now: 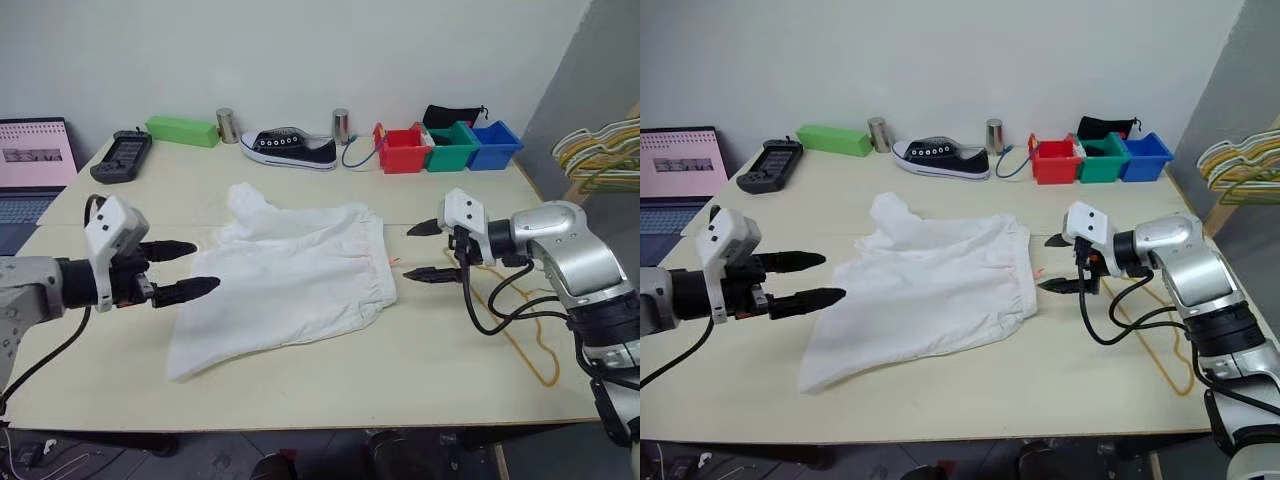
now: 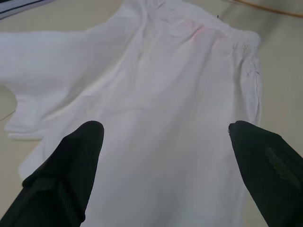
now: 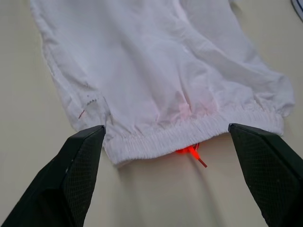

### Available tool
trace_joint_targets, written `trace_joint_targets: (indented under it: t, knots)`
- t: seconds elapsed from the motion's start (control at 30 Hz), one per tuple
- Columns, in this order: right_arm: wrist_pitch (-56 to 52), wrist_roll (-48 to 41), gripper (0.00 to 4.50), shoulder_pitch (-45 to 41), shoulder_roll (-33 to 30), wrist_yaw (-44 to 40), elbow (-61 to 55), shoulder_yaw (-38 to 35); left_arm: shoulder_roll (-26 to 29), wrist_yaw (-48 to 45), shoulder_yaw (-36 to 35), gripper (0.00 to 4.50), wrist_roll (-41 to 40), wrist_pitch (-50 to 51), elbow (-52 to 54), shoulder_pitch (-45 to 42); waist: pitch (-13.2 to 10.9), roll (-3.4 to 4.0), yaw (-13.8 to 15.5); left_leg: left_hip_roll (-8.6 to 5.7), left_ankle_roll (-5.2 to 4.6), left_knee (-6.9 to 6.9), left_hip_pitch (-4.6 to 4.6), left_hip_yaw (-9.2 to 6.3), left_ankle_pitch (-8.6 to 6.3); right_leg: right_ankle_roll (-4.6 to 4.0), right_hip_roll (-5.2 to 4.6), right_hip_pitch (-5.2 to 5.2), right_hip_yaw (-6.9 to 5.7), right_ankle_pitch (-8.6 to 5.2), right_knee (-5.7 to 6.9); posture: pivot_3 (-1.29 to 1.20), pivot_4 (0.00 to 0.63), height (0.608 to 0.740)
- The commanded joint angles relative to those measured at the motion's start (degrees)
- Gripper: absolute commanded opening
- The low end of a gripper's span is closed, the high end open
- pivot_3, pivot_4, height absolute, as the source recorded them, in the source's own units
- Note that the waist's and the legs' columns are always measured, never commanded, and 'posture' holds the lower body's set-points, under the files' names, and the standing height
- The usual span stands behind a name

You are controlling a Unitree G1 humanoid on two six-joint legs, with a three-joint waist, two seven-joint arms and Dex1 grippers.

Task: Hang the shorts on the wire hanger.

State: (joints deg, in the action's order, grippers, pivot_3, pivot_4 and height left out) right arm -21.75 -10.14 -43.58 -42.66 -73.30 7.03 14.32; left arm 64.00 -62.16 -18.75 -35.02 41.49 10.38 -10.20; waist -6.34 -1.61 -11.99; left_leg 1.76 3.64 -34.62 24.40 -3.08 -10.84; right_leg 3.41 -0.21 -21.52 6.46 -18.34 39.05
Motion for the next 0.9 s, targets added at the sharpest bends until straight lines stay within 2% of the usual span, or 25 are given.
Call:
trace_joint_targets:
  t: [0.03, 0.33, 0.47, 0.53, 0.6, 0.7, 0.9]
  knots:
    - [3.0, 0.5, 4.41, -2.0, 0.2, -1.5, 0.7, -0.4, 1.9, -1.0, -0.9, 4.5, 1.6, -2.3, -1.2, -1.9, 0.0, 0.0, 0.0, 0.0, 0.0, -0.03, 0.0, -0.03, 0.0, 0.0, -0.01, 0.02, -0.04, 0.0, 0.0, -0.1, 0.0, 0.74]
    - [4.5, 0.5, 4.41, -1.2, 1.0, -3.0, 0.3, 0.2, 2.2, -1.7, -3.0, 4.5, 1.6, -1.7, 1.3, 1.7, 0.0, -0.01, 0.3, 0.01, -0.02, -0.3, -0.01, -0.31, 0.03, 0.06, 0.0, 0.17, -0.36, -0.01, 0.2, -0.08, 0.0, 0.74]
    - [7.0, 1.5, 4.41, -1.0, 1.1, -4.8, 0.2, 1.6, 2.2, -3.0, -5.1, 4.5, -0.8, 1.1, 6.8, 6.2, 0.0, 0.0, 0.6, 0.0, -0.03, -0.38, -0.04, -0.4, 0.05, 0.04, 0.0, 0.14, -0.43, -0.01, 0.53, -0.07, 0.0, 0.74]
    - [11.0, 3.6, 4.41, -0.3, 1.5, -5.2, 1.0, 3.5, 1.5, -3.7, -5.4, 4.5, 0.2, 0.4, 11.5, 11.7, 0.1, -0.01, 0.8, -0.01, -0.03, -0.4, -0.06, -0.46, 0.06, 0.01, 0.0, 0.13, -0.49, -0.02, 0.71, -0.07, 0.0, 0.74]
    - [17.3, 7.0, 4.41, -0.1, 3.1, -4.4, 3.7, 6.2, 0.5, -3.4, -3.7, 4.5, 5.4, -4.9, 14.6, 18.7, 0.2, 0.06, 0.7, 0.0, -0.03, -0.4, -0.12, -0.5, 0.06, -0.08, 0.0, 0.15, -0.54, -0.05, 0.8, -0.07, 0.0, 0.74]
    - [22.7, 10.1, 4.41, -0.9, 6.6, -2.9, 8.8, 8.7, -1.6, 0.0, 0.4, 4.5, 15.4, -16.7, 12.1, 24.0, 0.2, 0.11, 0.8, 0.01, -0.03, -0.36, -0.46, -0.42, 0.06, -0.25, 0.0, 0.34, -0.52, -0.15, 0.9, -0.07, 0.0, 0.74]
    - [34.2, 16.9, 4.41, -3.3, 11.5, 0.2, 18.9, 12.8, -7.1, 5.2, 4.8, 4.5, 24.1, -29.8, 4.1, 24.1, 0.4, 0.1, 1.1, -0.02, -0.19, -0.38, -0.55, -0.51, 0.25, -0.16, 0.01, 0.51, -0.6, -0.12, 0.94, -0.06, 0.0, 0.74]
